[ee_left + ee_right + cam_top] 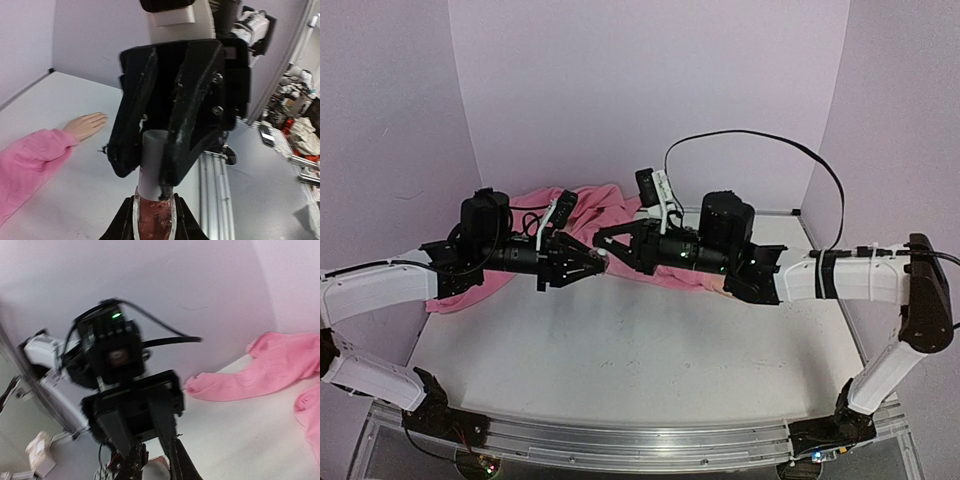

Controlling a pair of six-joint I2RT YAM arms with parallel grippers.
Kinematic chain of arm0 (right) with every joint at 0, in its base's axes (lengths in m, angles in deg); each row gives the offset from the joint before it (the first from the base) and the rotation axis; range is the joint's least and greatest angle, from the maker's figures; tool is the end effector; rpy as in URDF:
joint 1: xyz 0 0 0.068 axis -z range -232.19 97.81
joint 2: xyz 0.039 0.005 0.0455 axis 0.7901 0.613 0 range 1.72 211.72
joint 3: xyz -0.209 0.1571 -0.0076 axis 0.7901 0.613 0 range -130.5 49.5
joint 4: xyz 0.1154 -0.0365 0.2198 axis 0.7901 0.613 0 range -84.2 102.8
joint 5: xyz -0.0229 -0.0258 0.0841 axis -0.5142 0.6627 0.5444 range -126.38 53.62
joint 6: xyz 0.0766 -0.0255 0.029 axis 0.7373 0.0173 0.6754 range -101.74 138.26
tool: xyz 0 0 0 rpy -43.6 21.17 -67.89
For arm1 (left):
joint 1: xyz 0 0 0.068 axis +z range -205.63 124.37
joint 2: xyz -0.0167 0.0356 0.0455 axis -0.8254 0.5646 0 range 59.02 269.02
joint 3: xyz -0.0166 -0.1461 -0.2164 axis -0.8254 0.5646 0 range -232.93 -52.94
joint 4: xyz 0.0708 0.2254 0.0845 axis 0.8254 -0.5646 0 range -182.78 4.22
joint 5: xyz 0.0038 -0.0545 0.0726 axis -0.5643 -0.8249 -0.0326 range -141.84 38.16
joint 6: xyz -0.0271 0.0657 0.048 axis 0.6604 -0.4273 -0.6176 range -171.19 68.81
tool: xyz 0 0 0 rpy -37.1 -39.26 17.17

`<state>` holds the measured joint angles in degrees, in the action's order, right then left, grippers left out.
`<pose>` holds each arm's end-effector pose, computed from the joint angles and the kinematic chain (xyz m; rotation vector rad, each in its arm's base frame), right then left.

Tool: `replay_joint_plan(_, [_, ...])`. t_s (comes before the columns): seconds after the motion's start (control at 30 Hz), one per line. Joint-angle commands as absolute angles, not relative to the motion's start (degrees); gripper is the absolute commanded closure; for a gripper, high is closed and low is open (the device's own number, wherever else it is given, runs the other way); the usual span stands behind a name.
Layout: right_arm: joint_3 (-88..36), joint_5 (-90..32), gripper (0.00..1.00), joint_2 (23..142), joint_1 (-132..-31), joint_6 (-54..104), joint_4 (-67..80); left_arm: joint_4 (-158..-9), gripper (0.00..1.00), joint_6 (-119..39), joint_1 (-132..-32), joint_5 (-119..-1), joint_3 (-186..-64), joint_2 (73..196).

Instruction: Paint the nails

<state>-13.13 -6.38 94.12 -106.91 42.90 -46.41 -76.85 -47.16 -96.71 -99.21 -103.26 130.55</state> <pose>0.1956 0.3419 0.3549 -0.8301 1.1069 1.4907 0.1910 -0.2403 0.2978 1.1718 1.5004 -1.2821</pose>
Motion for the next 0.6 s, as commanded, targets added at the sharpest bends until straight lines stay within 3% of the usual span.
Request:
replay_joint_plan(0.0, [-15.91,-39.97,1.0,97.18,-119.2,49.53,-40.15,-71.35,1.0,-52.26,-95.7,-73.01,-101.42,124.62])
replay_joint_plan(0.1, [-23.53,-59.89,1.0,101.83,-127.05,57.44,-32.71,-71.37,1.0,-53.4,-95.7,-63.28,-100.06,123.65])
replay_joint_plan(0.23, [-31.44,-66.43,1.0,105.83,-132.13,56.36,-28.6,-71.45,1.0,-54.25,-95.79,-58.74,-99.52,123.23])
replay_joint_plan(0.37, [-31.67,-68.38,1.0,103.45,-131.9,53.8,-28.84,-71.78,1.0,-54.23,-95.95,-59.91,-99.73,123.43])
replay_joint_plan(0.4, [-31.68,-67.53,0.93,102.56,-131.53,51.82,-28.97,-71.85,1.0,-54.11,-95.97,-60.23,-99.77,123.56])
replay_joint_plan(0.5, [-30.56,-63.29,0.55,98.58,-129.17,47.04,-28.86,-72.19,1.0,-53.89,-95.97,-61.41,-100.19,124.19])
replay_joint_plan(0.57, [-28.42,-57.61,0.39,94.74,-126.31,44.88,-28.62,-72.6,1.0,-53.72,-95.99,-62.85,-100.62,124.76])
